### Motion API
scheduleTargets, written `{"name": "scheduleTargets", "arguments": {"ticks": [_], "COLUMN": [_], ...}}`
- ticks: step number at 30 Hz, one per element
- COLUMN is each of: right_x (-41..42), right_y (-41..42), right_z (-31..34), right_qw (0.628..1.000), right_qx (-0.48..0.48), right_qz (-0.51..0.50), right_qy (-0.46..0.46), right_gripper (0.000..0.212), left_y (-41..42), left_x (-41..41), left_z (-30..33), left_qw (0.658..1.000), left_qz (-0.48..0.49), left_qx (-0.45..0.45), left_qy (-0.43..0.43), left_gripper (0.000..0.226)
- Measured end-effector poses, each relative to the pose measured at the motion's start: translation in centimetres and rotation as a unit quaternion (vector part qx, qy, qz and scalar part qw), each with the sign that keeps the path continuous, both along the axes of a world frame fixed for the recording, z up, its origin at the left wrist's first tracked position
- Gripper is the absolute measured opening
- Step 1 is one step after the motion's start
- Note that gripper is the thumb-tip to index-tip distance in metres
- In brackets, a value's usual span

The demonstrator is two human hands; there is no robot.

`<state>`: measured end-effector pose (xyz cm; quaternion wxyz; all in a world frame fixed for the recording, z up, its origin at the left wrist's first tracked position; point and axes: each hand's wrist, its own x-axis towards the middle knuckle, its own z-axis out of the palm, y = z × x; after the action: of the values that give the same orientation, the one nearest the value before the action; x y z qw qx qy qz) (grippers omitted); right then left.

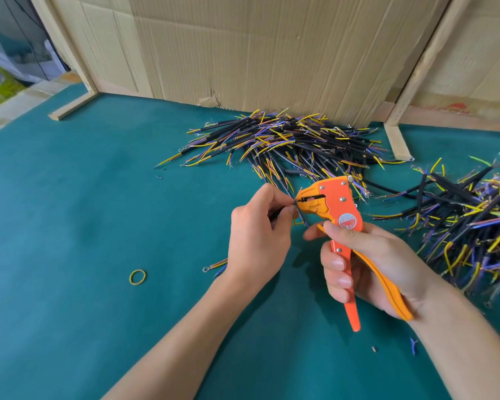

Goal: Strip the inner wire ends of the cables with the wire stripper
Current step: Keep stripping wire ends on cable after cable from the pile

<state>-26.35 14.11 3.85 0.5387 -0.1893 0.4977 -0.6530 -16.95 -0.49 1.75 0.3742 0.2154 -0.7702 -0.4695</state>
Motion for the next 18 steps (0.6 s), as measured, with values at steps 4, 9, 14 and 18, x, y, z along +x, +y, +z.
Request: {"name": "scheduleTargets", "arguments": {"ticks": [4, 9, 14, 18], "right_x": [0.1, 0.3, -0.3, -0.9], "right_y": [0.0, -0.4, 0.3, 0.6], "right_z": [0.2, 0.1, -0.2, -0.5], "right_qw": [1.0, 0.999, 0.999, 0.996], "right_qx": [0.013, -0.001, -0.035, -0.035], "right_qz": [-0.016, -0.045, 0.0, -0.051], "right_qy": [0.008, -0.001, -0.039, -0.061], "right_gripper": [0.032, 0.028, 0.049, 0.064], "left_y": [-0.2, -0.4, -0.6, -1.0], "left_x": [0.0, 0.0, 0.1, 0.0], "left_z": [0.0, -0.1, 0.0, 0.2], "left_qw": [1.0, 0.999, 0.999, 0.996], "left_qz": [-0.008, -0.015, -0.02, -0.022], "left_qx": [-0.008, -0.004, 0.022, 0.086], "left_qy": [-0.014, -0.029, -0.015, 0.004], "left_gripper": [0.024, 0.017, 0.019, 0.008]}}
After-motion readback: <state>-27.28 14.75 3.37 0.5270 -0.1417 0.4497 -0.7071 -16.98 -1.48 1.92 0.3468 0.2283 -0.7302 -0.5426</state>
